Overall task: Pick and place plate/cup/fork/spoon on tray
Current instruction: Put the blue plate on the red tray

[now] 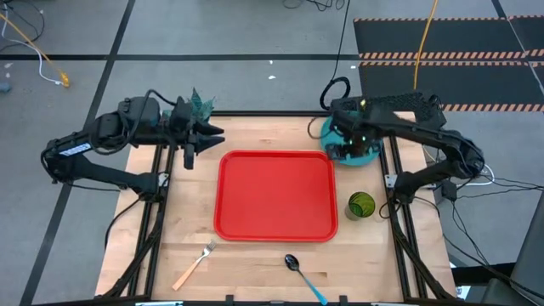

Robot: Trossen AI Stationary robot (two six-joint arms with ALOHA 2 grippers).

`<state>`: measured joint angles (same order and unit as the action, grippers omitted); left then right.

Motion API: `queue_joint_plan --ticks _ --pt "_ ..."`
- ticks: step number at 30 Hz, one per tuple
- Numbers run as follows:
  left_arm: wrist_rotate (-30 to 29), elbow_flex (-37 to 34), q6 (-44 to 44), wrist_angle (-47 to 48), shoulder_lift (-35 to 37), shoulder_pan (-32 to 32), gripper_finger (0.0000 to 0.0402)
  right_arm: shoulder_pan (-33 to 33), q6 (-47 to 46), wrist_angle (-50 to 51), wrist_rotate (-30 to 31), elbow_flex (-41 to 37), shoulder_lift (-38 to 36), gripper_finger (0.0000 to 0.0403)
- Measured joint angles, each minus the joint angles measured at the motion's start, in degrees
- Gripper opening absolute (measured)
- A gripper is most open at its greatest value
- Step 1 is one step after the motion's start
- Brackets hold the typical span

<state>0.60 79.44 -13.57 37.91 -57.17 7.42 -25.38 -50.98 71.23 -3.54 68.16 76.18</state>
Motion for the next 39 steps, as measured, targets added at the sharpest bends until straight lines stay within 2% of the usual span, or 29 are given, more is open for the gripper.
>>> queue_joint_plan --ticks 3,7,13,19,26,33,39 --pt "0.01 0.0 0.06 0.11 0.0 0.0 0.0129 0.86 3.32 -4.07 0.35 -4.95 -1.93 0.0204" --pt "0.02 0.0 0.06 0.05 -0.02 0.0 0.0129 1.09 11.63 -4.52 0.81 -8.55 -2.81 0.0204" --pt "-0.02 0.0 -1.77 -0.8 -0.04 0.0 0.0129 1.09 24.99 -3.79 5.39 -10.1 -2.8 0.0204" --pt "-0.61 0.0 -5.31 -1.28 -0.11 0.0 0.0129 -0.12 33.06 -4.37 7.88 -11.33 -2.8 0.0204" --pt "-0.61 0.0 -12.69 -3.02 -0.19 0.0 0.0129 -2.12 36.96 -6.91 4.8 -15.48 -2.75 0.0204" --pt "-0.59 0.02 -16.34 -10.66 -0.12 -0.04 0.0129 -3.38 40.66 -10.46 4.99 -19.72 -2.75 0.0204" --pt "-0.57 0.02 -18.83 -12.28 -0.12 -0.05 0.0129 -4.23 44.71 -13.02 7.19 -22.24 -2.75 0.0204"
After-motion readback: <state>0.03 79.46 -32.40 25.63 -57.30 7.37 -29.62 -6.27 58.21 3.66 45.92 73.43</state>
